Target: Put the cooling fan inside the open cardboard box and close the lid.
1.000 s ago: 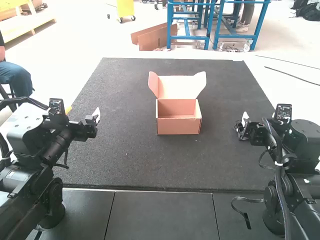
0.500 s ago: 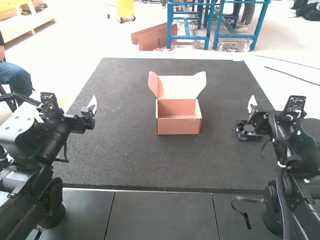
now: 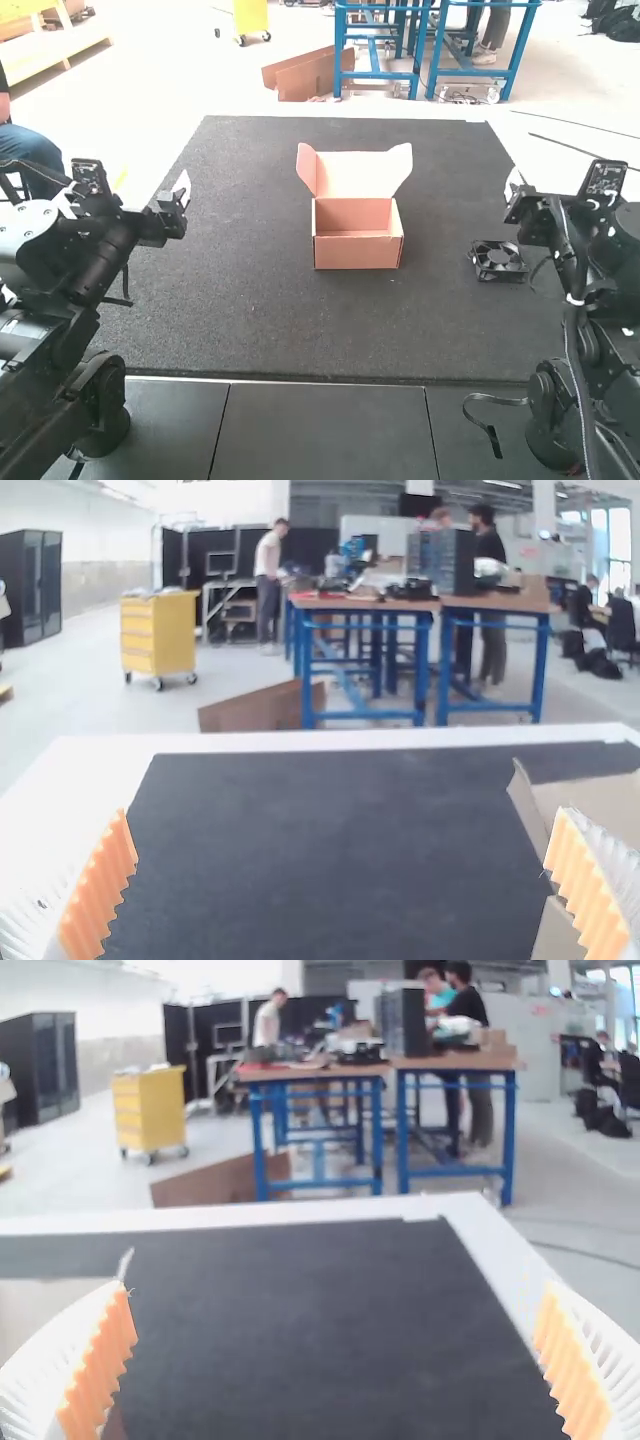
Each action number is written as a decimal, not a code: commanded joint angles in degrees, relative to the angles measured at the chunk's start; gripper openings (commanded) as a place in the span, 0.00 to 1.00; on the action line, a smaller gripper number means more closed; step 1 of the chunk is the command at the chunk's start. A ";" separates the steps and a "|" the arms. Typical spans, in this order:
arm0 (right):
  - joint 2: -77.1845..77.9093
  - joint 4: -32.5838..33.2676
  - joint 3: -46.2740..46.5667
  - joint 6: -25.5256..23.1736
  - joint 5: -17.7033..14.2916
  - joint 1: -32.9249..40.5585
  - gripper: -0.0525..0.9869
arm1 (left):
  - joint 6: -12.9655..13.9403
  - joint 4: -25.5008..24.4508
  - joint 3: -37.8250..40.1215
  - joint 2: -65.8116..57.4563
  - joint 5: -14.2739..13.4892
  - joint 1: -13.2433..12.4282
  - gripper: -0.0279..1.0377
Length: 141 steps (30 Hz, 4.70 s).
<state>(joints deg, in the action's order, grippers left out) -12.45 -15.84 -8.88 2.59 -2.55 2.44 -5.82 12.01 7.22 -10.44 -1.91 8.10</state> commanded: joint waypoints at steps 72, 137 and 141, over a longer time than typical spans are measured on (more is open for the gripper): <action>-73.51 58.73 -52.29 11.47 3.43 -14.21 0.90 | -0.33 -44.18 45.77 -42.83 0.68 2.89 0.94; -103.74 59.34 -68.46 8.40 -0.79 -18.43 0.66 | -0.42 -44.27 47.00 -44.76 0.77 2.45 0.94; -103.74 59.34 -67.40 7.78 1.14 -18.26 0.31 | -0.42 -44.71 47.62 -44.76 0.77 2.45 0.94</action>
<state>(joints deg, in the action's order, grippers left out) -115.33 43.22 -76.09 11.46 -1.50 -15.59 -6.85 -32.77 51.77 -55.22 -1.65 10.57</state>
